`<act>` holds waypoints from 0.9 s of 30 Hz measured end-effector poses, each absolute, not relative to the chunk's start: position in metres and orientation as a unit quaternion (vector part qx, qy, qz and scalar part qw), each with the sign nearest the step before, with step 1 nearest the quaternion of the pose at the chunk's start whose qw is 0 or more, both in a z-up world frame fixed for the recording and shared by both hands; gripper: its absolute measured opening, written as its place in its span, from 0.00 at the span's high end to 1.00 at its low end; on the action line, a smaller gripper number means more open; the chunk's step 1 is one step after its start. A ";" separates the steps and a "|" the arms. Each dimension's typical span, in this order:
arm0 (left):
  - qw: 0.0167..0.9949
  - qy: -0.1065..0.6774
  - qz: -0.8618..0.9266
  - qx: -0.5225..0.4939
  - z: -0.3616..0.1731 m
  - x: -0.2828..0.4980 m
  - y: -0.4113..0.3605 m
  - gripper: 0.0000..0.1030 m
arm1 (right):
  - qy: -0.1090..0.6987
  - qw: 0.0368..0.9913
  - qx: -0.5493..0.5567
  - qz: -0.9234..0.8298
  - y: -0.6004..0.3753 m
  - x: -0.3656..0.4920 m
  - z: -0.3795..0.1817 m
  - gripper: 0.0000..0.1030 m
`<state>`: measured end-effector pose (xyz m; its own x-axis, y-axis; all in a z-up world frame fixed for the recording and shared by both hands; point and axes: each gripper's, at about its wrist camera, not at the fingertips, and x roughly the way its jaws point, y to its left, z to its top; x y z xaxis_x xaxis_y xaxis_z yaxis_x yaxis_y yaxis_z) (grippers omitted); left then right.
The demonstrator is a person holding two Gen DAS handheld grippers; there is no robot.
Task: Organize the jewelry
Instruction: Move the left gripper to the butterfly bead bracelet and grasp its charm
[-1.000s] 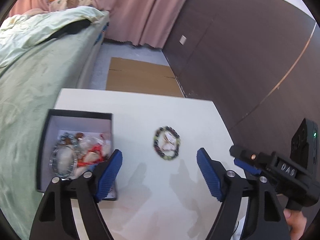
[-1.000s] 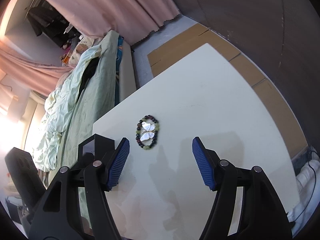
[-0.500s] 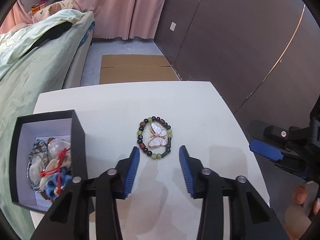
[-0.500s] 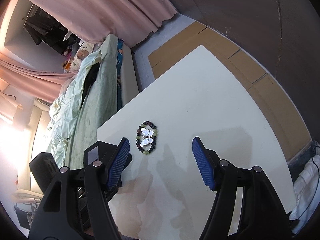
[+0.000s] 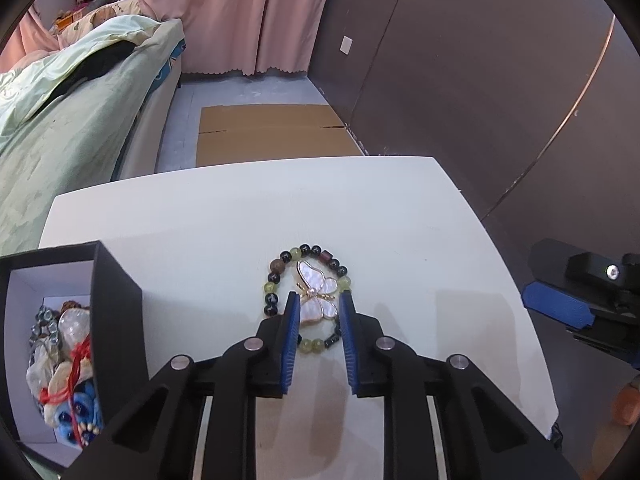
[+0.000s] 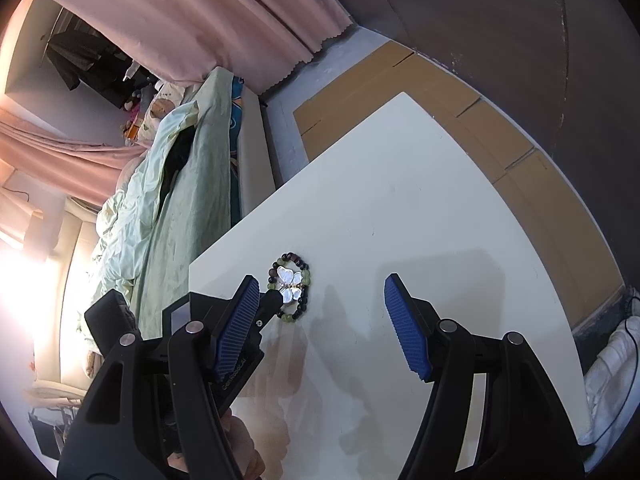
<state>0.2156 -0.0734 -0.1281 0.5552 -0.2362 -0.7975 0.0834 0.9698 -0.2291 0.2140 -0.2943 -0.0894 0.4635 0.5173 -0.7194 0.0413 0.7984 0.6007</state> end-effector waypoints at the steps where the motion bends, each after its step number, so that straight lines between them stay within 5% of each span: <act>1: 0.878 0.463 -0.090 -0.083 -0.130 0.217 -0.073 0.83 | 0.497 0.807 0.283 0.147 -0.295 0.215 -0.090 0.36; 20: 0.875 0.473 -0.086 -0.045 -0.146 0.235 -0.082 0.83 | 0.508 0.805 0.271 0.145 -0.280 0.224 -0.096 0.36; 27: 0.869 0.482 -0.099 -0.060 -0.142 0.229 -0.078 0.91 | 0.511 0.809 0.253 0.143 -0.272 0.222 -0.098 0.36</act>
